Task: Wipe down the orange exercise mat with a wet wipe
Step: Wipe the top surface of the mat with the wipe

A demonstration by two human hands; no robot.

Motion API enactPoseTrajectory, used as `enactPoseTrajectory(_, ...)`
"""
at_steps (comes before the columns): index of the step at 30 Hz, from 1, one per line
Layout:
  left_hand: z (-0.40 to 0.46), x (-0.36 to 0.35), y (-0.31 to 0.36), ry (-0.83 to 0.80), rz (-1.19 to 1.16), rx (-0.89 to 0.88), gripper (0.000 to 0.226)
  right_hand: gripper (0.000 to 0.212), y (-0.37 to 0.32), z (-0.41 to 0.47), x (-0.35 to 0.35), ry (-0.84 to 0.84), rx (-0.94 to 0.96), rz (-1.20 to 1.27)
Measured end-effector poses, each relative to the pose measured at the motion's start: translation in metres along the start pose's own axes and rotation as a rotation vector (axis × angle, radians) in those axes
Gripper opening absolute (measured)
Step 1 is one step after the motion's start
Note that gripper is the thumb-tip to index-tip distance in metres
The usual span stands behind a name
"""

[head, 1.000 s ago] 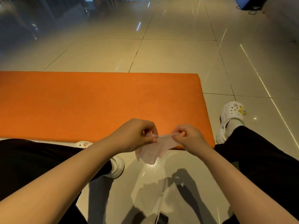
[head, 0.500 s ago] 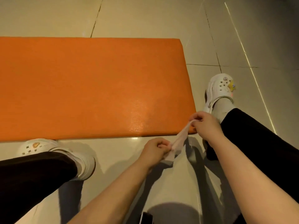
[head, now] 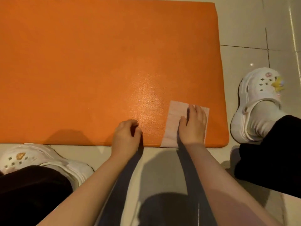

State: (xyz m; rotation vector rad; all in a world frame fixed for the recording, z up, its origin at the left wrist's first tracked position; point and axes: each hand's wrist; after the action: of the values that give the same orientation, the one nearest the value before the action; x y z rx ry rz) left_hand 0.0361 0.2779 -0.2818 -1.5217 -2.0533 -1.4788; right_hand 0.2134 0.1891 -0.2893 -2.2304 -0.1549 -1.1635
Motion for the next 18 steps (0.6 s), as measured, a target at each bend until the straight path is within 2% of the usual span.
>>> enactPoseTrajectory(2,0.019,-0.003,-0.009,0.139,0.143,-0.075,0.04,0.052,0.005,0.001,-0.018,-0.002,-0.015,-0.058)
enactPoseTrajectory(5,0.043,-0.023,-0.022,0.162,0.377,-0.106,0.058,0.055,0.005,0.005,-0.038,-0.031,0.047,-0.227)
enactPoseTrajectory(7,0.048,-0.037,-0.032,0.229,0.467,-0.115,0.059,0.062,0.012,0.005,-0.044,-0.03,0.099,-0.29)
enactPoseTrajectory(11,0.052,-0.047,-0.044,0.374,0.525,-0.173,0.057,0.059,0.043,0.023,-0.034,-0.006,0.224,-0.399)
enactPoseTrajectory(18,0.053,-0.048,-0.046,0.444,0.539,-0.208,0.058,0.063,0.069,0.064,-0.004,0.136,0.083,-0.429)
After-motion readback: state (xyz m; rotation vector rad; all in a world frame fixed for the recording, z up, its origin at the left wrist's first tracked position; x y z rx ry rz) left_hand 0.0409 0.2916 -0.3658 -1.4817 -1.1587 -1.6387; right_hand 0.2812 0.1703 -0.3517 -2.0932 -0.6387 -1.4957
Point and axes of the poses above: each hand's wrist, its own z-axis towards the middle knuckle, its own x-axis out of the back of the hand, y = z × x, and after that the axes turned 5 degrees about -y, right-handed
